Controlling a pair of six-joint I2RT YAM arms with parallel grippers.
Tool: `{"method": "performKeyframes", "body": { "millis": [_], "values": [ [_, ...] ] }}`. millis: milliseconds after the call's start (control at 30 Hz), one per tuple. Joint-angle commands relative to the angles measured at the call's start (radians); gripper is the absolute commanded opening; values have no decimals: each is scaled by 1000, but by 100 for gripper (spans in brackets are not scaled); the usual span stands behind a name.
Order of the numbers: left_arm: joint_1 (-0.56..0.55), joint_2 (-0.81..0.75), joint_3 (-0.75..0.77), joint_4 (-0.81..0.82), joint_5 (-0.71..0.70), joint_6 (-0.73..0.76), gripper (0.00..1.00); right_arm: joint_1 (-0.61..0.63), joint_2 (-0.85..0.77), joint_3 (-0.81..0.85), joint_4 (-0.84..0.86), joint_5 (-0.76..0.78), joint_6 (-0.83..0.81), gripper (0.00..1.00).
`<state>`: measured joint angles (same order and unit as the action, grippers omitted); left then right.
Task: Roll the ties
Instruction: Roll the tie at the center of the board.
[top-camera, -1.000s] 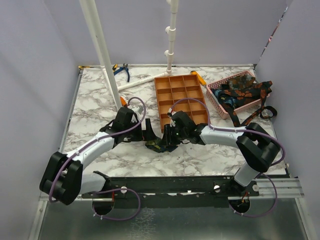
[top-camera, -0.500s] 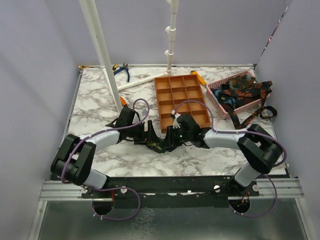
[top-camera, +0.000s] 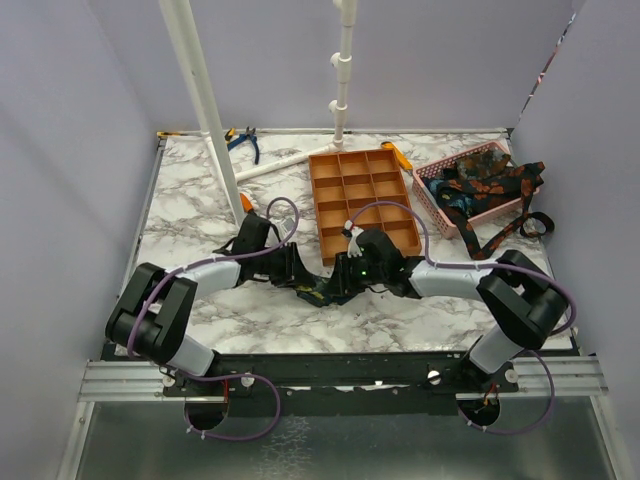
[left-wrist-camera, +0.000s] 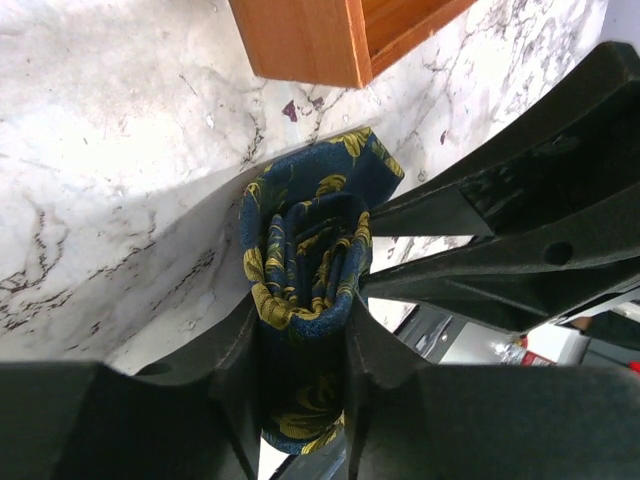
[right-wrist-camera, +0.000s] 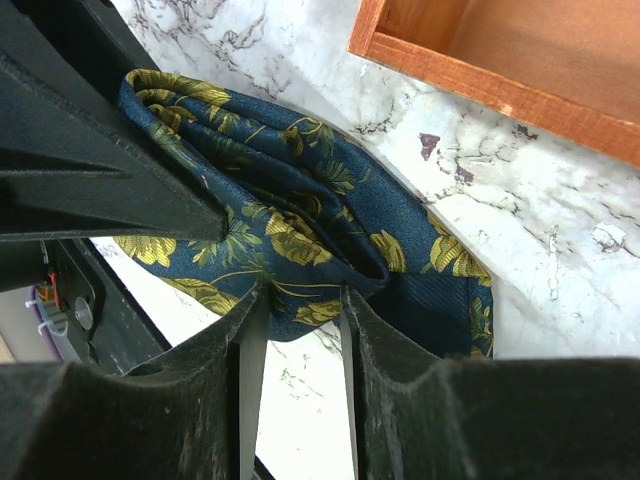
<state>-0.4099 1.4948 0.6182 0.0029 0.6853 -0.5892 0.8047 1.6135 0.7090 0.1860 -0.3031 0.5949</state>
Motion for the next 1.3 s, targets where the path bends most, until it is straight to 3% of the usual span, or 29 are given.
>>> {"method": "performKeyframes", "body": {
  "millis": [0,167,400,533,667,900,1267],
  "values": [
    [-5,-55,-33,29,14,-18,17,0,-32,-21,-65,9,-6,36],
    [-20,-109,-20,-90,-118,-13,0,0,-124,-31,-118,89,27,43],
    [-156,-112,114,-363,-493,23,0,-1,-249,-89,-183,257,58,42],
    [-261,-71,214,-501,-735,-11,0,-1,-295,-133,-203,267,68,41],
    [-326,-42,281,-573,-877,-79,0,-1,-280,-134,-194,253,69,39],
    [-395,-19,343,-589,-968,-168,0,0,-165,-31,-143,282,60,35],
    [-418,-23,346,-574,-937,-187,0,3,70,81,-105,234,4,29]
  ]
}}
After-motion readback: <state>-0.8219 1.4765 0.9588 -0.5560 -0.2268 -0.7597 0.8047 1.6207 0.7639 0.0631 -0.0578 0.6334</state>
